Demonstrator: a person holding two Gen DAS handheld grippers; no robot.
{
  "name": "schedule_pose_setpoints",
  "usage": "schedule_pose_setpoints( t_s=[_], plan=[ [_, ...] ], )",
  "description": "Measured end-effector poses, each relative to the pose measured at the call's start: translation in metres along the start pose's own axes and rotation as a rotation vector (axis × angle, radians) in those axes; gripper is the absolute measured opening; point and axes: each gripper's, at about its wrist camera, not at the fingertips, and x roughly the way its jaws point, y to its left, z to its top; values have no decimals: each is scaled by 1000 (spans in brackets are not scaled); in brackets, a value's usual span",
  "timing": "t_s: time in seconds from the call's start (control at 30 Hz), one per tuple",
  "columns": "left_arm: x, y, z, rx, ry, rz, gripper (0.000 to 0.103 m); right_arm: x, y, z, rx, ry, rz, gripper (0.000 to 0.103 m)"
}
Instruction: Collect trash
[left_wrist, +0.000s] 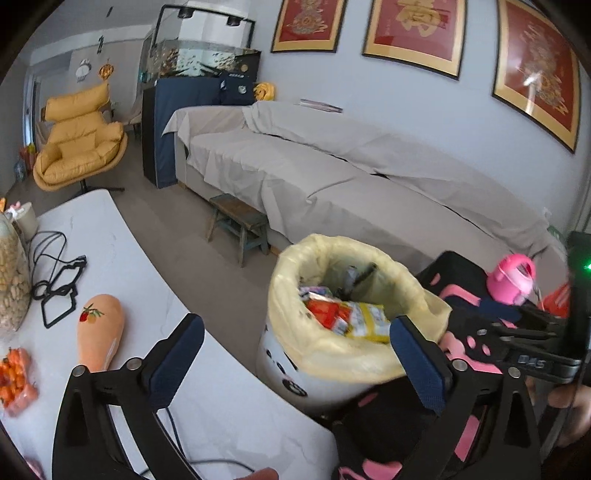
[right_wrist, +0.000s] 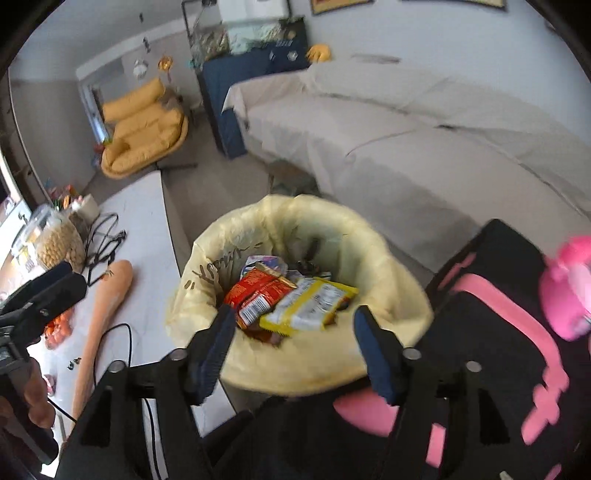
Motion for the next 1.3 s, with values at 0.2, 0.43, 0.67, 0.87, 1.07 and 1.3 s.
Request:
schedule_pose_setpoints(
  t_s=[0.2, 0.43, 0.67, 0.87, 1.07, 1.3],
  plan=[
    [-38, -43, -29, 80, -1, 12, 102, -93, -5, -48, -7, -164, -127, 94],
    [-84, -77, -62, 128, -17, 65, 102, -162, -7, -100, 54, -258, -213, 102],
    [-121, -90, -78, 146, -31, 90, 102, -192, 7, -133, 70, -248, -220, 102],
    [-139, -93, -79, 137, -51, 88, 102, -213, 22, -142, 35, -283, -284, 102],
    [-149, -97, -81, 137, -67, 77, 102, -227, 25, -147, 38, -312, -308, 102],
    [-156, -100, -84, 145, -80, 67, 102, -234, 25, -148, 47, -326, -306, 102]
  ],
)
